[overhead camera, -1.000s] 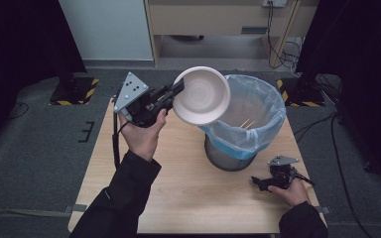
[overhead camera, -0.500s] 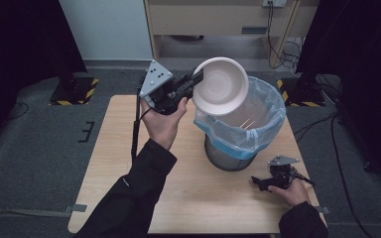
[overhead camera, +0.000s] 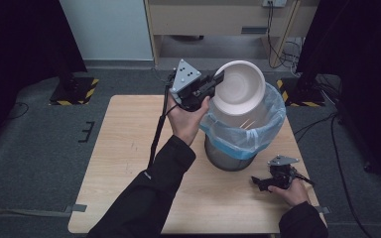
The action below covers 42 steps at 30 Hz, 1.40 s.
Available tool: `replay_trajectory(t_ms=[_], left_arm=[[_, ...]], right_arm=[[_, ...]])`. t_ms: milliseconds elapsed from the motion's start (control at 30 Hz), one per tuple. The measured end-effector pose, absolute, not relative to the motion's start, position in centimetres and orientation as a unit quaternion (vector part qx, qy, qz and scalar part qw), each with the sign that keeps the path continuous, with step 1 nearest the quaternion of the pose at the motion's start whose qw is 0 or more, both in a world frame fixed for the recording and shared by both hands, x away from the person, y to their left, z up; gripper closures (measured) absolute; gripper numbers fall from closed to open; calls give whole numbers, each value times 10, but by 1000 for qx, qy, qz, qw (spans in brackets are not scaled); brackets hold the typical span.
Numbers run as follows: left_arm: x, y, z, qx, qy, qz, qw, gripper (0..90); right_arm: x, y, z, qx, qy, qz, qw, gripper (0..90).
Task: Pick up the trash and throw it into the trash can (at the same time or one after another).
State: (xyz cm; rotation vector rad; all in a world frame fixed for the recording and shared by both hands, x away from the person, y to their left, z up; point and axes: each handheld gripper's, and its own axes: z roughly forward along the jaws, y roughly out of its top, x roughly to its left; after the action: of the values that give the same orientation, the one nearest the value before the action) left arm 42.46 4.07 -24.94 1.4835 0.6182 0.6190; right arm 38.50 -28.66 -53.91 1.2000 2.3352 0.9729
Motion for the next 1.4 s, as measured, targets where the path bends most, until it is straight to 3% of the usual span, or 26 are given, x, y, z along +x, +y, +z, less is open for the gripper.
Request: replay_trajectory(t_ms=[233, 400, 600, 867, 1400], left_arm=[[436, 28, -261, 670, 273, 269, 636, 815], [435, 31, -265, 672, 275, 253, 639, 685], [418, 62, -264, 666, 279, 251, 645, 549], [389, 112, -277, 671, 306, 243, 629, 434], [331, 184, -394, 729, 378, 206, 533, 302]], right_arm=[[385, -287, -539, 422, 822, 342, 170, 7], [385, -287, -539, 422, 822, 342, 170, 7], [385, -287, -539, 422, 822, 343, 170, 7], [385, -286, -539, 423, 821, 343, 170, 7], [385, -287, -539, 422, 823, 342, 169, 7]])
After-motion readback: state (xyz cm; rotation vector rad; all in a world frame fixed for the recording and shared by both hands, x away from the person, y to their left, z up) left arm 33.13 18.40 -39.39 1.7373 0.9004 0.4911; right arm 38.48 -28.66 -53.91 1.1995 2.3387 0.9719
